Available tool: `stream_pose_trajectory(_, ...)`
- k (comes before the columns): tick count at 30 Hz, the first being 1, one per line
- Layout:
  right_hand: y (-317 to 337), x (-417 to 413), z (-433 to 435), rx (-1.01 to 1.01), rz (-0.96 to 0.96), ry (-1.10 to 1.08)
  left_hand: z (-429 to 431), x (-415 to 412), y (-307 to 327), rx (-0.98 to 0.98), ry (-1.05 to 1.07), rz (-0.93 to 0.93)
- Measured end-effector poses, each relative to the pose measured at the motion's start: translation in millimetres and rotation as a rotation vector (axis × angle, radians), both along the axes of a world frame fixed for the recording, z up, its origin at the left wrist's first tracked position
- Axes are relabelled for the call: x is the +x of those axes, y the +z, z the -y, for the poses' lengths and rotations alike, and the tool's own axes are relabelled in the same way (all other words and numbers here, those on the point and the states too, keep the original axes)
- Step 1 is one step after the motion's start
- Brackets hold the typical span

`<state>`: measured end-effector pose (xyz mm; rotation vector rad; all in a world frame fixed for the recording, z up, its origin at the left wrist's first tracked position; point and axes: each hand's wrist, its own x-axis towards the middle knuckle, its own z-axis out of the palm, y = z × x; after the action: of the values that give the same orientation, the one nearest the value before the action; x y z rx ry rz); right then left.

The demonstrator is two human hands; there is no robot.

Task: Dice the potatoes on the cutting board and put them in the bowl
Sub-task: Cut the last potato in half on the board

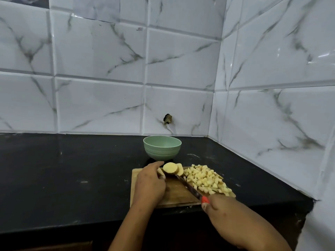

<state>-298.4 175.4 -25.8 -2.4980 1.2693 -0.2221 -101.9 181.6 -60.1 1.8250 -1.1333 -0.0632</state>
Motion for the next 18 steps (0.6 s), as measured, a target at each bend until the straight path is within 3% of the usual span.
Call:
stream_pose_trajectory(5, -10, -5, 5, 0.04, 0.223, -0.04, 5, 11, 8, 0.151, -0.061, 0.054)
stream_pose_trajectory(13, -23, 13, 17, 0.065, 0.541, -0.065, 37, 21, 21, 0.477, -0.257, 0.34)
stream_pose_trajectory(18, -32, 9, 22, 0.236, 0.619, -0.066, 44, 25, 29, 0.496, -0.308, 0.379)
